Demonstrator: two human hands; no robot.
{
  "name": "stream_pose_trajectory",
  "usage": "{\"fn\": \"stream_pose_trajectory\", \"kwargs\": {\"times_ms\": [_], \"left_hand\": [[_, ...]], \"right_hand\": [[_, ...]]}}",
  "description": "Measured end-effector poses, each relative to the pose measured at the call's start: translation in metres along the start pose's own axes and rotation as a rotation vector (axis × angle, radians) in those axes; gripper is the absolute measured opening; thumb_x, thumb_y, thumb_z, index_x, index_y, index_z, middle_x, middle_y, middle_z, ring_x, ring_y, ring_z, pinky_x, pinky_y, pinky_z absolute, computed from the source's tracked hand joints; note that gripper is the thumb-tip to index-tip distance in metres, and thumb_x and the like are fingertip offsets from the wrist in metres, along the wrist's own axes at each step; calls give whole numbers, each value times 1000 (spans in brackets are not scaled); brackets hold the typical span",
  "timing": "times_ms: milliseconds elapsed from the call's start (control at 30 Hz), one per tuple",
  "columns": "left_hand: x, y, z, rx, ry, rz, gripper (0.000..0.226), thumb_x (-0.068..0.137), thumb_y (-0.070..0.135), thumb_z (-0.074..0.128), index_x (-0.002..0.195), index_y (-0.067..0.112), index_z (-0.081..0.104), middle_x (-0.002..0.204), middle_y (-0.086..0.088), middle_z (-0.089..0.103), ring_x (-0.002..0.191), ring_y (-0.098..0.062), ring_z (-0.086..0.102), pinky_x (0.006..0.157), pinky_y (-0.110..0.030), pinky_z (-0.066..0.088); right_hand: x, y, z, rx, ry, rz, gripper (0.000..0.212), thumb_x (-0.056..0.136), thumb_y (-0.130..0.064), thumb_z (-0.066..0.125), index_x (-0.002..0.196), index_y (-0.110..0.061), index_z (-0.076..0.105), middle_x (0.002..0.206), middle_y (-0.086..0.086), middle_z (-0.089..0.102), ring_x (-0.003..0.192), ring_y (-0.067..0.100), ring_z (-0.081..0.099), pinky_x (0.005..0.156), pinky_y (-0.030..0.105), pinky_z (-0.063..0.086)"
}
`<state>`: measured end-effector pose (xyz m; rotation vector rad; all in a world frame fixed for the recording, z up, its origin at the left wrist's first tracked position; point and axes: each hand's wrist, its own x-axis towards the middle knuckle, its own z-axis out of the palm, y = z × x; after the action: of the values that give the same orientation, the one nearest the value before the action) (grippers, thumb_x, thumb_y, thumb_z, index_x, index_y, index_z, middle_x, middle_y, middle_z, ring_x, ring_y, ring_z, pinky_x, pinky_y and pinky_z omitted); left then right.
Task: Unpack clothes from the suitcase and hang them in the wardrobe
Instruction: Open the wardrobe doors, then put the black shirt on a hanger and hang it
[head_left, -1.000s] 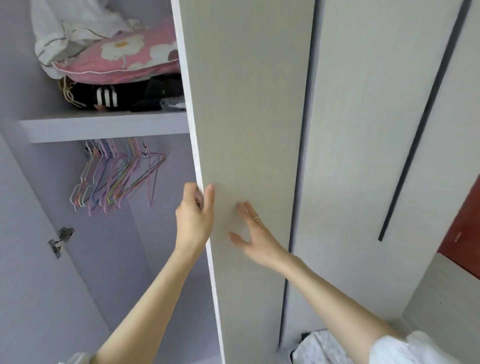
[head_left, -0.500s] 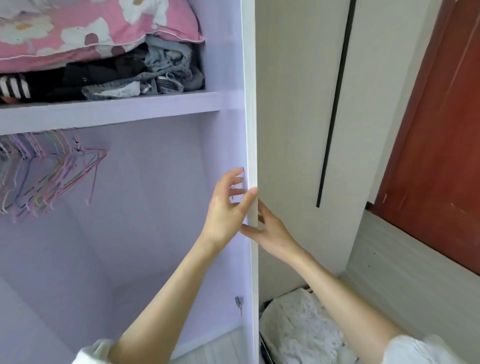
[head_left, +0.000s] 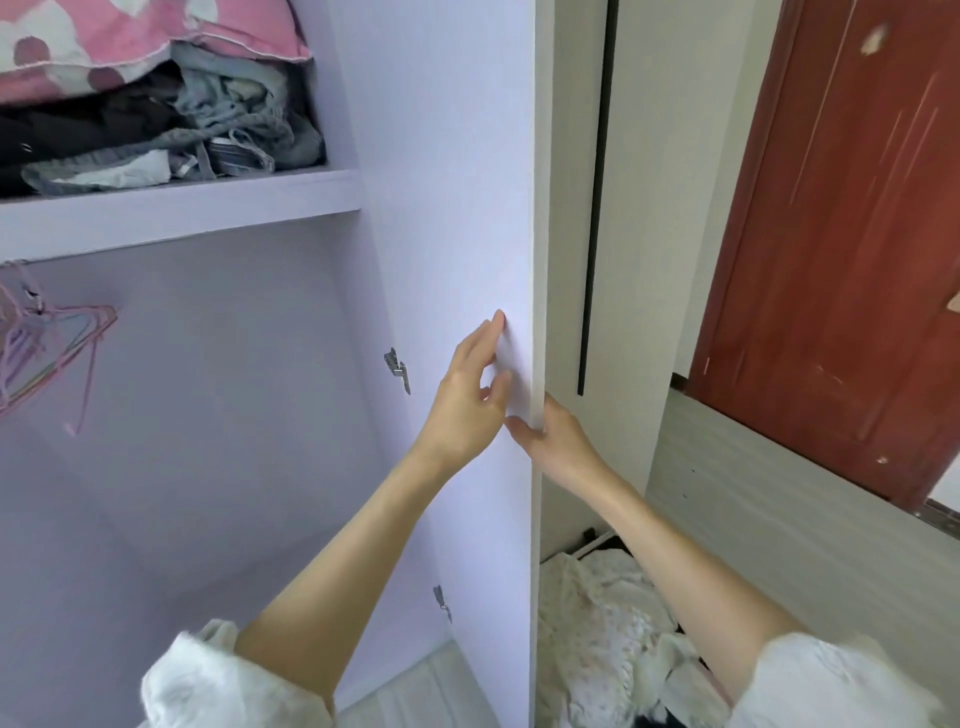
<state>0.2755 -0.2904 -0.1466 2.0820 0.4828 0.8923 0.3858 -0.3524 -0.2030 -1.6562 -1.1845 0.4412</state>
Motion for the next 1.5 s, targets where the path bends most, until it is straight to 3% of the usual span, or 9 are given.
{"fn": "stream_pose_trajectory", "kwargs": {"times_ms": [167, 267, 400, 500, 700, 867, 1033, 1267, 1500], "left_hand": [[-3, -2, 2, -32, -17, 1, 59, 96, 2, 37, 147, 29, 21, 148, 9, 24, 132, -8, 35, 79, 3, 40], [-11, -3, 6, -23, 8, -59, 50, 97, 8, 38, 142, 26, 31, 138, 11, 34, 112, -7, 48, 75, 1, 40], [-28, -20, 16, 16, 25, -151, 20, 96, 12, 40, 103, 22, 56, 98, 3, 63, 90, -18, 61, 82, -28, 50], [-42, -33, 32, 24, -151, -187, 18, 96, 16, 41, 92, 23, 56, 79, 1, 65, 72, -12, 62, 73, -22, 49], [-71, -66, 93, 164, -627, -186, 22, 97, 17, 41, 105, 13, 61, 89, 4, 60, 82, -11, 55, 63, -9, 40], [-90, -96, 156, 163, -841, -217, 26, 98, 16, 42, 112, 8, 61, 109, -6, 64, 100, -16, 57, 84, -19, 42], [-110, -142, 231, 264, -1092, -299, 29, 98, 24, 38, 120, 14, 55, 121, -5, 58, 113, -21, 52, 98, -32, 42], [-128, -225, 365, 357, -1172, -356, 32, 98, 20, 36, 128, 13, 46, 127, -9, 52, 114, -24, 50, 94, -32, 41], [-205, -366, 483, 489, -1273, -265, 51, 98, 19, 38, 146, 16, 23, 148, -9, 28, 134, -26, 32, 110, -35, 30]], "right_hand": [[-11, 3, 4, -21, 15, 60, 40, 97, -27, 43, 138, -27, 42, 117, -8, 62, 91, 6, 58, 74, 12, 42], [-23, 16, 6, -93, -42, 190, 18, 96, -31, 46, 109, -21, 52, 85, -6, 59, 75, 7, 53, 59, 10, 36], [-44, 43, 5, -145, -131, 325, 24, 94, -29, 53, 108, -11, 58, 104, -1, 63, 103, 16, 58, 76, 19, 41], [-67, 67, -3, -171, -112, 413, 37, 94, -27, 53, 127, -10, 54, 124, 3, 60, 116, 17, 55, 90, 19, 40], [-121, 121, -14, -231, -49, 630, 34, 95, -25, 50, 126, -12, 56, 127, 6, 58, 117, 22, 55, 99, 32, 44], [-175, 166, -19, -274, 9, 810, 36, 95, -29, 49, 128, -16, 54, 128, 3, 59, 119, 19, 54, 93, 22, 40], [-228, 226, -36, -276, 47, 957, 35, 96, -25, 48, 127, -11, 54, 127, 5, 60, 115, 20, 56, 100, 31, 42], [-260, 363, -78, -329, 75, 1073, 39, 98, -24, 42, 134, -12, 49, 128, 6, 59, 114, 19, 55, 81, 20, 38], [-314, 562, -49, -365, 65, 1224, 37, 100, -28, 38, 127, -8, 52, 103, 5, 65, 81, 15, 55, 72, 24, 42]]}}
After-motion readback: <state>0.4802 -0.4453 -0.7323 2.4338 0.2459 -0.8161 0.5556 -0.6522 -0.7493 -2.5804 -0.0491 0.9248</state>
